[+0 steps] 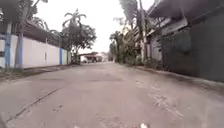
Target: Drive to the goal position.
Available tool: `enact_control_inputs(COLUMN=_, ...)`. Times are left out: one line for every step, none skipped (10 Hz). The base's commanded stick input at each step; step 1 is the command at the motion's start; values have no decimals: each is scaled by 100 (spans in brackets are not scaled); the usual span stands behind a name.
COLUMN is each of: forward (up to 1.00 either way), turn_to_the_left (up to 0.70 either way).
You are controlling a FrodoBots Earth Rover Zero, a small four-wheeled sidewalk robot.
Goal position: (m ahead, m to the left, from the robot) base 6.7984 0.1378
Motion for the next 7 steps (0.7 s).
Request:
enact_control_inputs(forward=100, turn_to_the_left=0)
enact_control_inputs(forward=100, turn_to_the_left=0)
enact_control_inputs(forward=100, turn_to_the_left=0)
enact_control_inputs(forward=100, turn_to_the_left=0)
enact_control_inputs(forward=100, turn_to_the_left=0)
enact_control_inputs(forward=100, turn_to_the_left=0)
enact_control_inputs(forward=100, turn_to_the_left=0)
